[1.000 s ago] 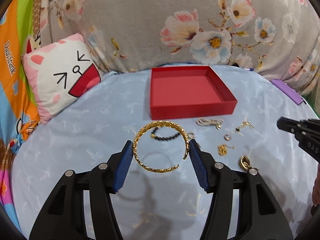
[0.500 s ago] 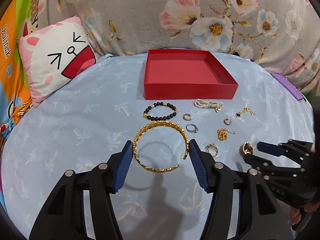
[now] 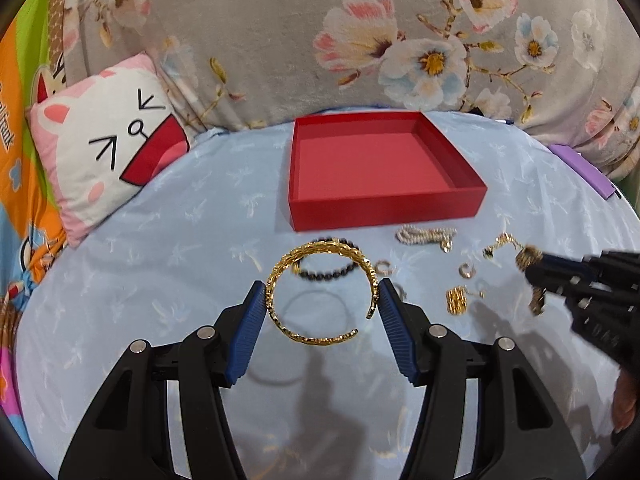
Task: Organize jewelry
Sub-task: 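Lift the bangle and watch and carry both over the red box, then open the left tool to drop the bangle while the right tool releases the watch into the box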
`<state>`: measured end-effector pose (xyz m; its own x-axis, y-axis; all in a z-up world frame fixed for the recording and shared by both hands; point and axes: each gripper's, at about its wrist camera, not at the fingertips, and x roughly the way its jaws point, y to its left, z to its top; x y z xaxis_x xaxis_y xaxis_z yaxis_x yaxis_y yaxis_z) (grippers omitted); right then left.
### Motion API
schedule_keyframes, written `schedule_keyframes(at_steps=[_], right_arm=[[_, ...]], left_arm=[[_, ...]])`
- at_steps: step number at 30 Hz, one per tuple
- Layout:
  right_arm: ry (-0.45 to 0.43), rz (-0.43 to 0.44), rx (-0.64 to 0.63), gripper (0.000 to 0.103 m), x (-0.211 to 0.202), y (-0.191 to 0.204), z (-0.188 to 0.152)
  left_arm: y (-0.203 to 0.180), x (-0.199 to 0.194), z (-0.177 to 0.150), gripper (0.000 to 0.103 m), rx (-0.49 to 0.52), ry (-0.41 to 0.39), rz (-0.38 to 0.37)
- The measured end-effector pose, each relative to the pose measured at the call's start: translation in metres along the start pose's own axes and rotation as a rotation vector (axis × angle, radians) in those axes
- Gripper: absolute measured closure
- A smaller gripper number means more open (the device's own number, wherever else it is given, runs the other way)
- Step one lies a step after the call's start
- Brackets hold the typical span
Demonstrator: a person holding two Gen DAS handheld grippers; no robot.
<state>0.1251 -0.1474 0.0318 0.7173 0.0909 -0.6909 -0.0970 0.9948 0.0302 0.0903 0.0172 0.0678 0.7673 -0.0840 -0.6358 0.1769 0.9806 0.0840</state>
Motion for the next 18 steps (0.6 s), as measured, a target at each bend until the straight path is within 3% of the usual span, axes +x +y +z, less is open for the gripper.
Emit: schedule_keyframes(at_steps=[8, 18], right_arm=[[-0.106, -0.006, 0.055, 0.09, 0.003, -0.024, 0.087], [-0.097, -0.022, 0.135, 0.09, 0.077, -0.057, 0.162]], left_arm=[[-0.001, 0.015, 0.061, 0.048, 0.053, -0.085, 0.026], [-0.011, 0.076, 0.133, 0.048, 0.073, -0.132, 0.028]])
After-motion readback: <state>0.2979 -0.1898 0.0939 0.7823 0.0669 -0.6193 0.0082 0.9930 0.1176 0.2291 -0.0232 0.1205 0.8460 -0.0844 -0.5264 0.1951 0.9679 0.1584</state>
